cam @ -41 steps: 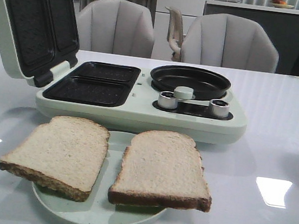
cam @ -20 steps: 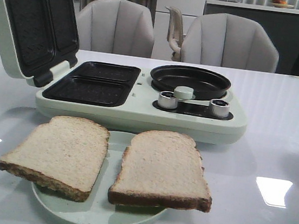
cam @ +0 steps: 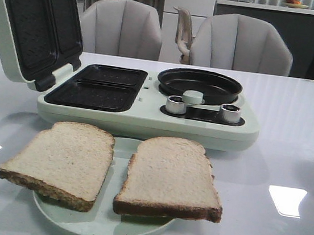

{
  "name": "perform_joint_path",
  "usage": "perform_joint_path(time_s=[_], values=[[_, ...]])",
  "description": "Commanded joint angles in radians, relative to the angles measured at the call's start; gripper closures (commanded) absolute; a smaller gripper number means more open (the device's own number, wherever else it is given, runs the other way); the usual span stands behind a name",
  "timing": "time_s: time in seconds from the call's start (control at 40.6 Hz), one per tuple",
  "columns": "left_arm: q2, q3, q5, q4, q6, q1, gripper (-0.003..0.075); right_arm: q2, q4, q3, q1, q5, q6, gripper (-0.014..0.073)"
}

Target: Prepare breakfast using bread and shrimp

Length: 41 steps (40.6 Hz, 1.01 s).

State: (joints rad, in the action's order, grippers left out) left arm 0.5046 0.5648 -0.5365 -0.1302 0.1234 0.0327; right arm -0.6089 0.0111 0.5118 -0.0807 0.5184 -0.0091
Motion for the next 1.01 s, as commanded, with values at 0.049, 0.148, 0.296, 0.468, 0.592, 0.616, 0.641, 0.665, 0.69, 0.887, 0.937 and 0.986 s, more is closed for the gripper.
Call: perform_joint_path(time_s=[0.049, 0.148, 0.296, 0.468, 0.592, 0.616, 0.641, 0.665, 0.69, 0.887, 0.937, 0.986], values=[[0.046, 0.03, 0.094, 0.001, -0.123, 0.126, 0.0086, -0.007, -0.011, 0.036, 0.006, -0.115, -0.007, 0.0172], [0.081, 0.03, 0.072, -0.017, -0.247, 0.278, 0.0108, -0.007, -0.011, 0.036, 0.006, -0.114, -0.007, 0.0172], [0.164, 0.019, 0.009, -0.196, -0.307, 0.546, 0.0148, -0.007, -0.011, 0.036, 0.006, -0.114, -0.007, 0.0172], [0.279, -0.054, -0.052, -0.497, -0.218, 0.84, 0.0179, -0.007, -0.011, 0.036, 0.006, -0.114, -0.007, 0.0172], [0.388, -0.102, -0.126, -0.832, 0.07, 1.021, 0.018, -0.007, -0.011, 0.036, 0.006, -0.114, -0.007, 0.0172], [0.416, -0.109, -0.151, -0.906, 0.12, 1.056, 0.018, -0.007, -0.011, 0.036, 0.006, -0.114, -0.007, 0.0172], [0.437, -0.114, -0.167, -0.955, 0.181, 1.082, 0.018, -0.007, -0.011, 0.036, 0.006, -0.114, -0.007, 0.0172], [0.465, -0.116, -0.187, -1.009, 0.224, 1.112, 0.0181, -0.007, -0.011, 0.036, 0.006, -0.113, -0.007, 0.0172], [0.487, -0.119, -0.198, -1.044, 0.276, 1.136, 0.0181, -0.007, -0.011, 0.036, 0.006, -0.113, -0.007, 0.0172], [0.704, -0.119, -0.201, -1.191, 0.408, 1.16, 0.0191, -0.007, -0.011, 0.036, 0.006, -0.113, -0.007, 0.0172], [0.75, -0.119, -0.204, -1.195, 0.408, 1.16, 0.0191, -0.007, -0.011, 0.036, 0.006, -0.113, -0.007, 0.0172], [0.793, -0.119, -0.204, -1.2, 0.408, 1.16, 0.0191, -0.007, -0.011, 0.036, 0.006, -0.113, -0.007, 0.0172]])
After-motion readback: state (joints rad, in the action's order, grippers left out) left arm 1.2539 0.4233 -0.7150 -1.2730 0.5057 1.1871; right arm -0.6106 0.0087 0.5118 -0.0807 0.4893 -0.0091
